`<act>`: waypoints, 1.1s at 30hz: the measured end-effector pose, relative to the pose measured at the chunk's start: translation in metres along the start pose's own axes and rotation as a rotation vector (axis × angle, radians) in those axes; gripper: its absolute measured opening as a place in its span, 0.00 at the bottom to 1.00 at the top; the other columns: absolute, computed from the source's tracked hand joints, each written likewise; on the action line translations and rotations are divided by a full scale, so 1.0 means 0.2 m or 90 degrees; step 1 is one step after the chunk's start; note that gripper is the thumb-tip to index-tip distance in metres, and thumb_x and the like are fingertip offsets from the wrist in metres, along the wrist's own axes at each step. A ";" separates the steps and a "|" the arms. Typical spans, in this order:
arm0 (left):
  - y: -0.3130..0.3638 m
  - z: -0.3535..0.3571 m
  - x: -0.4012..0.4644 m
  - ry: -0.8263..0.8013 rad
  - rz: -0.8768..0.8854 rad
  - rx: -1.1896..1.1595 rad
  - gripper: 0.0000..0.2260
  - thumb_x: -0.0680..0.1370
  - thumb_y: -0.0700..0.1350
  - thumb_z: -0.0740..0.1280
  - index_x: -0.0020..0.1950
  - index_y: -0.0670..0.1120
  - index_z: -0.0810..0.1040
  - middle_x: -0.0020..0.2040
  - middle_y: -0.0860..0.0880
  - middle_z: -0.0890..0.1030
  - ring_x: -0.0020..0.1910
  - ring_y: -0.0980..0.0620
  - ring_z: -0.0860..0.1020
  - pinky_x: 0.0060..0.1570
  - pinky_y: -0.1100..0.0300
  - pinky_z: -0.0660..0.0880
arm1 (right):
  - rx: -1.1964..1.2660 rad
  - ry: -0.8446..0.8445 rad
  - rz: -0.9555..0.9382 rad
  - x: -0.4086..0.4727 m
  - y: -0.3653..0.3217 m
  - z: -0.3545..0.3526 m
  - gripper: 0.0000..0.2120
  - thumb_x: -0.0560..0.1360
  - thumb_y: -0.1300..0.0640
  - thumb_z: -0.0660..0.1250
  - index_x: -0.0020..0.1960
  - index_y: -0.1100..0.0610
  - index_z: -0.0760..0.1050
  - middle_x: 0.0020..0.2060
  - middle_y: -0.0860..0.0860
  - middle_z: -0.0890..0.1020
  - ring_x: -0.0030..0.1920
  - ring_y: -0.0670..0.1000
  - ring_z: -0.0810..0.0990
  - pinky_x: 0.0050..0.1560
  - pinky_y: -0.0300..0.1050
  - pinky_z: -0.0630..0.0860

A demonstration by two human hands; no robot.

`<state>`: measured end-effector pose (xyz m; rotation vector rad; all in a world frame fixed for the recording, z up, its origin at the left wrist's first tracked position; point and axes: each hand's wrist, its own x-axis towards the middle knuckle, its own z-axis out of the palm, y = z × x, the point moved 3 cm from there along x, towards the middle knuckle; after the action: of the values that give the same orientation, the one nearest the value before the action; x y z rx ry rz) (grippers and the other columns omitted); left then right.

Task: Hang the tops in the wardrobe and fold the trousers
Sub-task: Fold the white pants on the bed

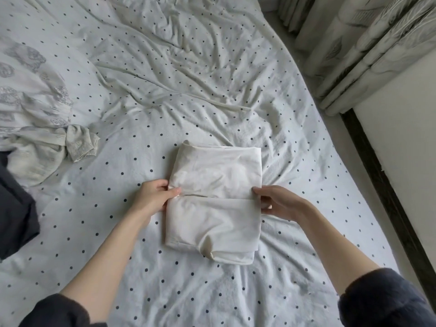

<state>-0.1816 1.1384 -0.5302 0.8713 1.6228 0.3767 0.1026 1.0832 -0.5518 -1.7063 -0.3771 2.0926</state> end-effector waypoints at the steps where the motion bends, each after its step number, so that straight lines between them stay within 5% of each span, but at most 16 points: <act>1: 0.00 -0.02 0.00 0.003 -0.006 -0.003 0.04 0.73 0.36 0.71 0.41 0.43 0.78 0.36 0.49 0.82 0.37 0.52 0.78 0.43 0.56 0.75 | 0.002 -0.017 0.004 0.00 0.01 0.00 0.14 0.80 0.57 0.60 0.36 0.55 0.68 0.29 0.51 0.62 0.29 0.47 0.63 0.39 0.40 0.71; 6: 0.01 -0.17 0.01 0.017 0.008 -0.002 0.07 0.72 0.37 0.72 0.40 0.47 0.78 0.32 0.51 0.82 0.32 0.55 0.77 0.33 0.62 0.74 | 0.052 -0.062 0.001 0.01 0.07 0.14 0.10 0.79 0.58 0.61 0.39 0.57 0.72 0.30 0.50 0.72 0.32 0.48 0.70 0.43 0.43 0.74; 11: 0.03 -0.23 0.00 -0.046 -0.019 0.012 0.04 0.73 0.38 0.71 0.45 0.45 0.79 0.38 0.47 0.82 0.31 0.55 0.78 0.30 0.65 0.73 | 0.129 -0.041 -0.009 -0.02 0.09 0.20 0.05 0.77 0.58 0.63 0.48 0.59 0.75 0.36 0.50 0.80 0.33 0.47 0.78 0.37 0.40 0.76; 18: 0.10 -0.26 -0.12 -0.169 0.004 0.021 0.07 0.75 0.39 0.69 0.52 0.44 0.78 0.48 0.47 0.82 0.48 0.51 0.79 0.51 0.54 0.74 | 0.181 -0.007 -0.056 -0.35 0.12 0.26 0.07 0.72 0.57 0.67 0.48 0.57 0.77 0.38 0.49 0.80 0.37 0.46 0.79 0.41 0.42 0.78; 25: 0.37 -0.02 -0.48 -0.338 0.124 0.092 0.06 0.75 0.35 0.68 0.49 0.44 0.78 0.40 0.48 0.82 0.34 0.54 0.80 0.31 0.64 0.78 | 0.259 0.087 -0.185 -1.01 0.34 0.20 0.13 0.68 0.56 0.70 0.51 0.58 0.77 0.45 0.52 0.81 0.45 0.49 0.80 0.47 0.44 0.78; 33: 0.42 0.48 -1.08 -0.582 0.191 0.204 0.05 0.75 0.35 0.67 0.46 0.44 0.78 0.39 0.49 0.83 0.33 0.55 0.81 0.32 0.62 0.79 | 0.400 0.234 -0.285 -1.78 0.94 0.13 0.17 0.68 0.55 0.68 0.56 0.55 0.78 0.51 0.51 0.82 0.47 0.49 0.82 0.47 0.45 0.80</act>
<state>-0.0577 1.0194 -0.3472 1.2919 0.7064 -0.0985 0.1086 0.7494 -0.3235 -1.4100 0.0225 1.3449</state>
